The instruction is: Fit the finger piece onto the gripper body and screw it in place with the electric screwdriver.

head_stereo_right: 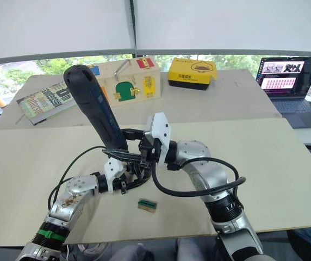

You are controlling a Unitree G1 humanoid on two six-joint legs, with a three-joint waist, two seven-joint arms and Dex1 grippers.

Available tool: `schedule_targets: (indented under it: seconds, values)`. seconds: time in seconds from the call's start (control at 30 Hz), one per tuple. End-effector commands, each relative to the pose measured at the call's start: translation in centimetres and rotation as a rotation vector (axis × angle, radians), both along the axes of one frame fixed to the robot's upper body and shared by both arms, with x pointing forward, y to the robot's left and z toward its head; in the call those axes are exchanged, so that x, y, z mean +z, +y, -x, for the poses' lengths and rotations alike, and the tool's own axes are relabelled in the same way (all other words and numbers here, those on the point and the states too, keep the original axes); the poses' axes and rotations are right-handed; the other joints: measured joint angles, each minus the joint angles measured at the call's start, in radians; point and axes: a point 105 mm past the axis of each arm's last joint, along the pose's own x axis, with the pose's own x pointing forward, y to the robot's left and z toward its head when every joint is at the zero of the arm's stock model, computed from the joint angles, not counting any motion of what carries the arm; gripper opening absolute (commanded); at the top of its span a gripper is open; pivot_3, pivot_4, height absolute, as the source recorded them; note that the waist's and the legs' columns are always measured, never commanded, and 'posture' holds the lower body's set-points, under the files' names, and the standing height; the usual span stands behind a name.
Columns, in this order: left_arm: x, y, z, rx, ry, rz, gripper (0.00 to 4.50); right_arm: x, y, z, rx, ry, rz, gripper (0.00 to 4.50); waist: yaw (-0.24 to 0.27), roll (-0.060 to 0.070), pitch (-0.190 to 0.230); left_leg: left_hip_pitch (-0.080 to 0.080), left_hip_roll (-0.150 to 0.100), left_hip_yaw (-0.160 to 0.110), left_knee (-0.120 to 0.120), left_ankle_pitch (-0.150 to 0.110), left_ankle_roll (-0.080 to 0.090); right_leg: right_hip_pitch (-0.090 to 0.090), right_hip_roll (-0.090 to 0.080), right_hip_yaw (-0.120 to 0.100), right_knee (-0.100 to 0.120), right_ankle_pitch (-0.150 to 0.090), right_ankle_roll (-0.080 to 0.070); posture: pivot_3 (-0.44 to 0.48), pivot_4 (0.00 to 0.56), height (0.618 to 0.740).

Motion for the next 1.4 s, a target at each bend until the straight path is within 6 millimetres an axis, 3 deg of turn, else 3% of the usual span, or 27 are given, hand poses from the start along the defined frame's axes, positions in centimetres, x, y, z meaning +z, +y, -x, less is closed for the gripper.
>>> schedule_targets:
  seconds: [0.03, 0.3, 0.7, 1.03, 1.4]
  values:
    - [-2.5, 0.4, 1.2, -0.005, 0.114, -0.034, 2.28, -3.0, -0.1, -1.0, -0.053, 0.105, 0.084, 1.95, 0.0, 0.0, -0.003, 0.0, 0.0, 0.0, 0.0, 0.0, 0.0, 0.0, 0.0, 0.0, 0.0, 0.0, 0.0, 0.0, 0.15, 0.74]
    - [-2.6, 0.4, 1.2, -0.003, 0.115, -0.034, 2.28, -4.2, -0.2, -1.7, -0.091, 0.165, 0.132, 1.95, -0.001, 0.0, -0.015, 0.011, 0.0, 0.001, -0.011, 0.0, 0.0, 0.004, 0.0, 0.001, -0.002, -0.001, -0.001, 0.0, 0.15, 0.74]
    - [-2.6, 0.4, 1.2, 0.007, 0.115, -0.029, 2.28, -4.5, 0.6, -2.2, -0.1, 0.176, 0.149, 1.95, -0.001, 0.0, -0.018, 0.013, 0.0, 0.001, -0.013, 0.0, 0.0, 0.005, 0.0, 0.002, -0.002, -0.002, -0.002, 0.0, 0.15, 0.74]
    - [-2.7, 0.5, 1.3, 0.011, 0.118, -0.029, 2.28, -4.6, 1.1, -0.8, -0.027, 0.11, 0.152, 1.95, -0.001, 0.0, -0.019, 0.013, 0.0, 0.001, -0.013, 0.0, 0.0, 0.005, 0.0, 0.002, -0.002, -0.002, -0.002, 0.0, 0.15, 0.74]
    - [-2.7, 0.7, 1.5, 0.015, 0.124, -0.032, 2.28, -4.8, 1.5, -0.5, -0.021, 0.127, 0.152, 1.95, -0.002, 0.0, -0.019, 0.014, 0.001, 0.001, -0.014, 0.0, 0.0, 0.005, 0.0, 0.002, -0.002, -0.002, -0.002, 0.0, 0.15, 0.74]
